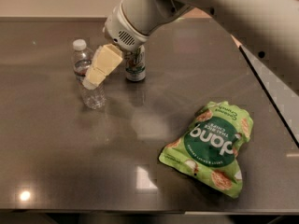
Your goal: Knock water bottle over
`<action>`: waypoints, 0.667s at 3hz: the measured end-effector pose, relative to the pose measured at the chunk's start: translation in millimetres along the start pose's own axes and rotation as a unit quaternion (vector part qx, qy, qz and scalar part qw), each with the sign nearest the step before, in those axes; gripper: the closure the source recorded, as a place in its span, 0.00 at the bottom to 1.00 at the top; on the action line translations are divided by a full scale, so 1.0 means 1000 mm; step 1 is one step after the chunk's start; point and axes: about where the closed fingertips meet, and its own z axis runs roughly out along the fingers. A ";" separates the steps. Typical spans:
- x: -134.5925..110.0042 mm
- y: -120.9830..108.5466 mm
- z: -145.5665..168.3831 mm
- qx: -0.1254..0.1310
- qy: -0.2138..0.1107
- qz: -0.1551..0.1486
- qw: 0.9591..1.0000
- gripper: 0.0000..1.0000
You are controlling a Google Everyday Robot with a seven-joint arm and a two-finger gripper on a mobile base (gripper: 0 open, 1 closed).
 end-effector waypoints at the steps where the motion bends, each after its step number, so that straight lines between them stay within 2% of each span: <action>1: -0.009 0.003 0.018 -0.014 -0.003 -0.003 1.000 0.00; 2: -0.014 0.003 0.032 -0.029 -0.017 0.003 0.999 0.00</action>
Offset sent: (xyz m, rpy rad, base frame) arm 0.0078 0.0449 -0.0204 0.0674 0.0774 0.0558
